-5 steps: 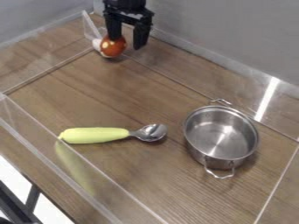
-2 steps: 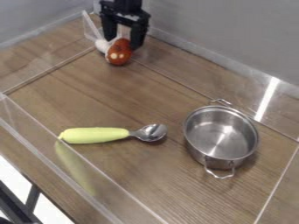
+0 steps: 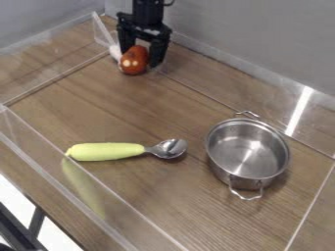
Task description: Put mushroom into the silver pot
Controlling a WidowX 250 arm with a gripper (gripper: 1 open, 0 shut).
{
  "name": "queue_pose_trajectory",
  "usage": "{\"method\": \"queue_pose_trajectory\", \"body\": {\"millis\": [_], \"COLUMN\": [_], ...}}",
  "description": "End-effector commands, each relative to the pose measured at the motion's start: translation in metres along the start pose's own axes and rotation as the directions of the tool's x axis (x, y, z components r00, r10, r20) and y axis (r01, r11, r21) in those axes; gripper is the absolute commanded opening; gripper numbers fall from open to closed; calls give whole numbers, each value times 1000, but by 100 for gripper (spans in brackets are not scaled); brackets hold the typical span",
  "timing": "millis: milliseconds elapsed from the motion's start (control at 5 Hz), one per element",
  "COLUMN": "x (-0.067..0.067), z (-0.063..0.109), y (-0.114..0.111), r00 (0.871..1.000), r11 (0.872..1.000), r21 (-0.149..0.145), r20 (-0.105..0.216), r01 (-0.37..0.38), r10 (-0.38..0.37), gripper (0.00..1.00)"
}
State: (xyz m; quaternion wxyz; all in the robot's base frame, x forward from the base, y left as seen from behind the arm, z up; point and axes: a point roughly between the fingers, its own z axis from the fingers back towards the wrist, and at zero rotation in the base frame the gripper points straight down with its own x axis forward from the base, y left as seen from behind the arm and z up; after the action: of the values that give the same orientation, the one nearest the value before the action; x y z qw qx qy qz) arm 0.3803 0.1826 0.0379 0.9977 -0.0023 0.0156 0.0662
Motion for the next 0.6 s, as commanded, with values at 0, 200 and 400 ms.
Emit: {"method": "queue_pose_trajectory", "body": {"millis": [0, 200, 400], "x": [4, 1, -4], "z": [14, 19, 30], "y": [0, -2, -6], "r00": [999, 999, 999], "r11": [1000, 1000, 1000], "r21": [12, 13, 15], "r20": [35, 37, 46], "r01": [5, 4, 2], "r10": [-5, -4, -3], "gripper": [0, 0, 0]}}
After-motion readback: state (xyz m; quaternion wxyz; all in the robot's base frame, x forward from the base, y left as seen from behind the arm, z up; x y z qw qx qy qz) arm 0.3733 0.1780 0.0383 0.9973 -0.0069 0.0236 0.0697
